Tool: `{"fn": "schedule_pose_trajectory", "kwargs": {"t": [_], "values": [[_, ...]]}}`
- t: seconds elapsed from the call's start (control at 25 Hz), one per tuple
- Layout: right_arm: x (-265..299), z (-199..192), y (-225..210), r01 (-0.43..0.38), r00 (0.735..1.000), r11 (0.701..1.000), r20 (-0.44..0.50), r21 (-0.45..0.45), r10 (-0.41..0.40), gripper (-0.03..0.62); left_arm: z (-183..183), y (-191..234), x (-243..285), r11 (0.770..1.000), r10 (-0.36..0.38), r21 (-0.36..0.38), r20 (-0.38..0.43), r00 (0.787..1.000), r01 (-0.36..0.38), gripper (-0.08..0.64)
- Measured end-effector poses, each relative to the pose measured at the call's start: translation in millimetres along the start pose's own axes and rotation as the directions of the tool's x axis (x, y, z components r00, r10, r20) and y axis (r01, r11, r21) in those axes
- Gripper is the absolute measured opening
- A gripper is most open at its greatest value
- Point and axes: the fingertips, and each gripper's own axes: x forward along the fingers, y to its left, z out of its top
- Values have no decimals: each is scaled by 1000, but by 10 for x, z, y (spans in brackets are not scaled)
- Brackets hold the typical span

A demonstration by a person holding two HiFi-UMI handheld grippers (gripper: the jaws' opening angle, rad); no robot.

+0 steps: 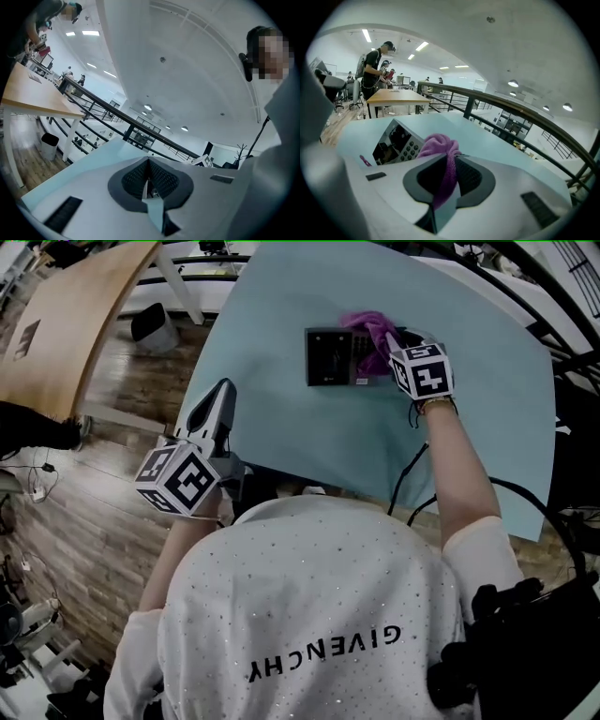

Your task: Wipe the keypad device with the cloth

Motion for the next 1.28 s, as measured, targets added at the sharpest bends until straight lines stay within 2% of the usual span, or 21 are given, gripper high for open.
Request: {"fn": "schedule_pose_trajectory", "kwargs": {"t": [0.08, 0.24, 0.32, 0.44, 0.56, 0.64, 0.72, 0.88, 0.96, 1.08, 1.28], "values": [[-17, -137, -23, -17, 1000, 1000, -8, 25, 17, 55, -46, -36, -37, 1000, 27, 8, 14, 1000, -27, 0], [-129, -163, -76, -45, 998, 998, 54, 41, 42, 55, -146, -111, -44, 998, 57, 8, 21, 998, -57, 0], [-258, -41, -125, -62, 991, 997, 117, 36, 58, 55, -202, -174, -17, 998, 54, 12, 8, 999, -54, 0], [-570, 264, -201, -108, 965, 992, 248, 61, 90, 55, -240, -259, 7, 998, 52, 25, -5, 999, -51, 0], [-882, 470, -403, -73, 940, 992, 339, 104, 34, 55, -265, -290, 28, 998, 57, 42, -22, 998, -56, 0], [-968, 449, -520, -39, 942, 990, 337, 139, -10, 54, -288, -272, 33, 997, 68, 46, -35, 997, -67, 0], [-911, 346, -523, -27, 954, 986, 299, 163, -23, 54, -303, -237, 32, 996, 83, 43, -45, 996, -81, 0], [-591, 196, -320, -77, 964, 978, 263, 193, 24, 55, -342, -199, 83, 994, 101, 35, -50, 994, -99, 0], [-498, 239, -230, -139, 951, 959, 302, 247, 60, 55, -355, -211, 99, 994, 107, 35, -52, 993, -105, 0], [-386, 310, -117, -234, 931, 903, 352, 359, 101, 55, -348, -197, 78, 992, 123, 38, -57, 991, -120, 0], [-148, 67, 112, -292, 940, 831, 302, 474, 158, 55, -408, -117, 28, 989, 145, 30, -68, 987, -144, 0]]}}
